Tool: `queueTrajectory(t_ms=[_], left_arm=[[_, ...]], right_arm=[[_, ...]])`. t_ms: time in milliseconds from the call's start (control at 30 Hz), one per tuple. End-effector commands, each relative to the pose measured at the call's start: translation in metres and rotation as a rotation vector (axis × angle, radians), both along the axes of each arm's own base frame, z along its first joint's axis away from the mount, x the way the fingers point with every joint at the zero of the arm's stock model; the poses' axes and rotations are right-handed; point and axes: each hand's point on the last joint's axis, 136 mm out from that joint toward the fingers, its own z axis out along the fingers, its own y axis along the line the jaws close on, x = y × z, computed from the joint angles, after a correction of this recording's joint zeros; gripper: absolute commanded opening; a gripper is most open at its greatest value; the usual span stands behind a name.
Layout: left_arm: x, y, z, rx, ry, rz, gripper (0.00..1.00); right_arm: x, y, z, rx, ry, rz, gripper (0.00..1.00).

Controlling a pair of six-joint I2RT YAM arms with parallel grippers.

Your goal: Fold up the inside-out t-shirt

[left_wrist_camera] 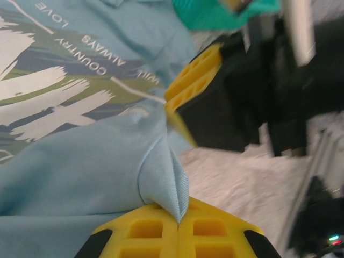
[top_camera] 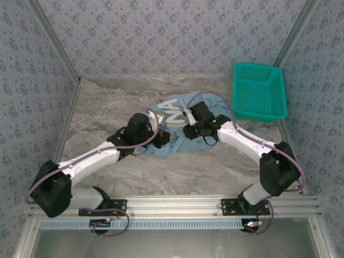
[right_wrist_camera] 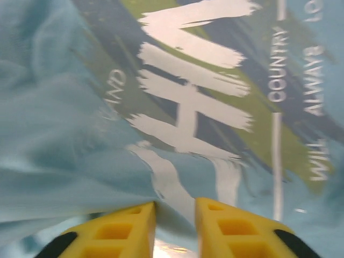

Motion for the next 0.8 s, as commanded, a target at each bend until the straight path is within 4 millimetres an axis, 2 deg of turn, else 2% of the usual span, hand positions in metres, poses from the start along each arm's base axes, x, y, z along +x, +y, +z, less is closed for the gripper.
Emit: queueTrajectory(t_ms=[0,133,200,300,367,467,633,700,767], left_arm=[[-0.007,-0.003,0.025,-0.118,0.144,0.035,0.0],[-0.004,0.003,0.026,-0.12,0.166,0.089,0.0],[-0.004,0.003,0.028,-0.128,0.17,0.096,0.0],[-0.004,0.003,0.029,-0.135,0.169,0.106,0.0],[-0.003,0.003,0.028,-0.138,0.171,0.11,0.0],[-0.004,0.003,0.028,-0.141,0.173,0.11,0.0],[-0.006,0.001,0.03,-0.148,0.166,0.101,0.0],[-0.007,0.002,0.03,-0.149,0.164,0.1,0.0],[-0.007,0.003,0.03,-0.149,0.164,0.101,0.0]], right_arm=[[0.001,-0.026,0.024,-0.12,-0.15,-0.069,0.34],[-0.031,-0.002,0.046,0.106,-0.162,0.017,0.44],[-0.043,0.01,0.05,0.231,-0.139,0.028,0.46],[-0.059,0.028,0.048,0.401,-0.099,0.01,0.5],[-0.066,0.036,0.042,0.456,-0.09,-0.014,0.53],[-0.066,0.042,0.027,0.438,-0.097,-0.074,0.58],[-0.05,0.048,0.008,0.384,-0.133,-0.138,0.61],[-0.04,0.046,0.002,0.364,-0.155,-0.183,0.58],[-0.029,0.04,-0.005,0.313,-0.18,-0.232,0.5]])
